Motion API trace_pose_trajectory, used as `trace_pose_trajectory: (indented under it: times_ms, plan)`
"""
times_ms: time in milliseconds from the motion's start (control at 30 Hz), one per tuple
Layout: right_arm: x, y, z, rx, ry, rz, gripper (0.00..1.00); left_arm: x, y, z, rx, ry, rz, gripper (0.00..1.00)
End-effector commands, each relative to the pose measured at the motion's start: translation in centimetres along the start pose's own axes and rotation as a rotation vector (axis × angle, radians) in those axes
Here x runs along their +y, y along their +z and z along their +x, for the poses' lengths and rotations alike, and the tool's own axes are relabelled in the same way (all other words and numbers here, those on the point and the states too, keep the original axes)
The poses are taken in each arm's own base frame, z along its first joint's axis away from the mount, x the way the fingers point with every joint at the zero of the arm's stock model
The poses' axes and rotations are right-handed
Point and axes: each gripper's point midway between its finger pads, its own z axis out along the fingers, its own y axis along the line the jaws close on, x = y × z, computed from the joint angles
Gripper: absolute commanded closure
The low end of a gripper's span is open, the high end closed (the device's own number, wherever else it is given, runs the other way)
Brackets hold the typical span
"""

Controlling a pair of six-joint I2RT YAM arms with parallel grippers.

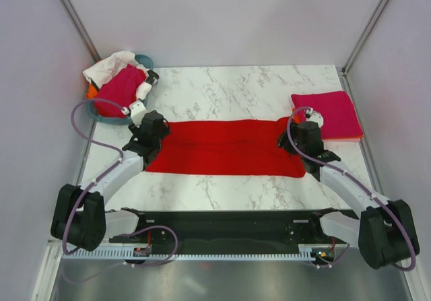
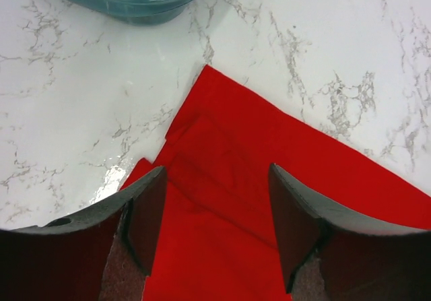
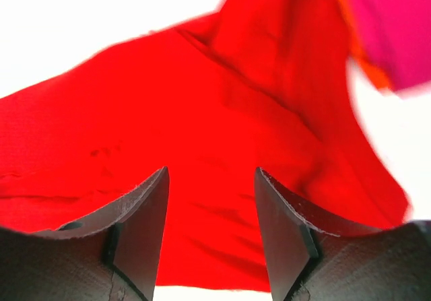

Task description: Fold and stack the t-shirts

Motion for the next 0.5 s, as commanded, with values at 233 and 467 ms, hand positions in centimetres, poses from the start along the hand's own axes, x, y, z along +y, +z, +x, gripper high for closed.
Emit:
trace_pose_trajectory:
  times_ms: [233, 467]
  plan:
    - [6.8, 4.7, -5.3, -0.066, -0.126, -0.004, 0.40, -6.5, 1.7, -1.8, 0.085, 0.037, 0.134, 0.40]
    - [11.8, 7.8, -2.7, 0.075, -0.188, -0.133, 0.54, -8.9, 4.6, 0.7, 0.179, 0.044, 0.148, 0.49]
